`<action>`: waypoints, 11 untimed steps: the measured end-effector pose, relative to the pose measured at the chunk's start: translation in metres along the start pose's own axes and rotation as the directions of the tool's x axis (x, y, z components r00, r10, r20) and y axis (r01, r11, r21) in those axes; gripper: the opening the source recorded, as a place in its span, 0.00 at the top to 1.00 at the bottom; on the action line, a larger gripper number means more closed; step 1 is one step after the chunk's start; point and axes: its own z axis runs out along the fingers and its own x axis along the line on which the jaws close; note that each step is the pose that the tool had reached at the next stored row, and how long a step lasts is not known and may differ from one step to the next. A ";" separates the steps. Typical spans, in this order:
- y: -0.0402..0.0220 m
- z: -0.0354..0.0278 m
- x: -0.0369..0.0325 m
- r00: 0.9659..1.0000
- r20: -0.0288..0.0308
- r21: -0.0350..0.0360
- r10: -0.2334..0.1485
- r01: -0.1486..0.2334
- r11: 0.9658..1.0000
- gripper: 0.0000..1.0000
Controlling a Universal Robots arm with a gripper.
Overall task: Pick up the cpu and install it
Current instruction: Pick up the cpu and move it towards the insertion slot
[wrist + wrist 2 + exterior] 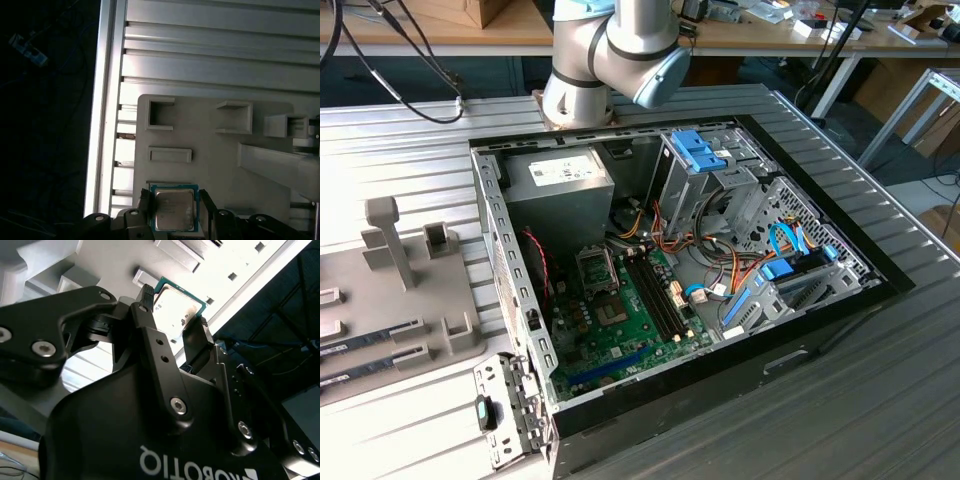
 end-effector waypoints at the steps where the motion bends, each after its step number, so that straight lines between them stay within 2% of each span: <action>1: 0.0000 0.0000 0.0000 1.000 0.000 0.000 0.000 0.000 1.000 0.53; 6: 0.0000 -0.0005 0.0000 1.000 0.000 0.000 0.000 0.000 1.000 0.53; 11: 0.0001 -0.0036 -0.0001 1.000 0.000 0.000 0.000 0.000 1.000 0.53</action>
